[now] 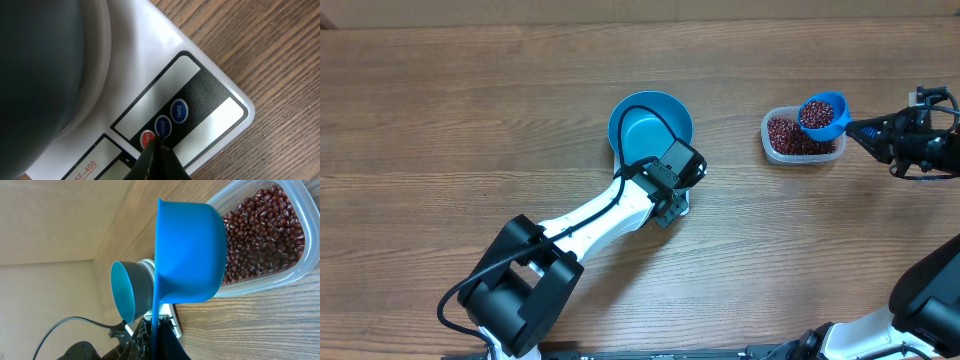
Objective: Scoop item into bowl and weigh 150g on scale
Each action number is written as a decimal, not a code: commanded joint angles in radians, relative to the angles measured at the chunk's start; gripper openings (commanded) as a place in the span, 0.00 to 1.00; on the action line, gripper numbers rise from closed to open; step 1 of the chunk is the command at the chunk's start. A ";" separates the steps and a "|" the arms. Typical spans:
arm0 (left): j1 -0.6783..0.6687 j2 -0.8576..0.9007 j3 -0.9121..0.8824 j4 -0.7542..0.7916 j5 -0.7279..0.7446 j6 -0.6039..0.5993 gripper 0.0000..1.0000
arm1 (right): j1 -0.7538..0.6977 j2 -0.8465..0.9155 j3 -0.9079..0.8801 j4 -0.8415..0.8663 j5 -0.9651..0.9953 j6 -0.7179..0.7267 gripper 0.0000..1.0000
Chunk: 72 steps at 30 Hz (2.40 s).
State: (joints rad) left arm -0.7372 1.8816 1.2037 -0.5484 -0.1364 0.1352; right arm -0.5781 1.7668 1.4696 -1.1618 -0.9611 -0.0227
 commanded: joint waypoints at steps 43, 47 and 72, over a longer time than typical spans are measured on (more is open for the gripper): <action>0.006 0.028 0.009 0.022 -0.032 0.037 0.04 | 0.001 0.006 0.002 0.004 -0.015 -0.013 0.04; 0.007 0.028 0.009 0.023 -0.032 0.037 0.04 | 0.001 0.006 0.002 0.004 -0.014 -0.013 0.04; 0.023 0.028 -0.004 0.050 -0.028 0.041 0.04 | 0.001 0.006 0.002 0.003 -0.015 -0.012 0.04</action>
State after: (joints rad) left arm -0.7128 1.8996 1.2037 -0.5007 -0.1585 0.1612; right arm -0.5781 1.7668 1.4696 -1.1629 -0.9604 -0.0231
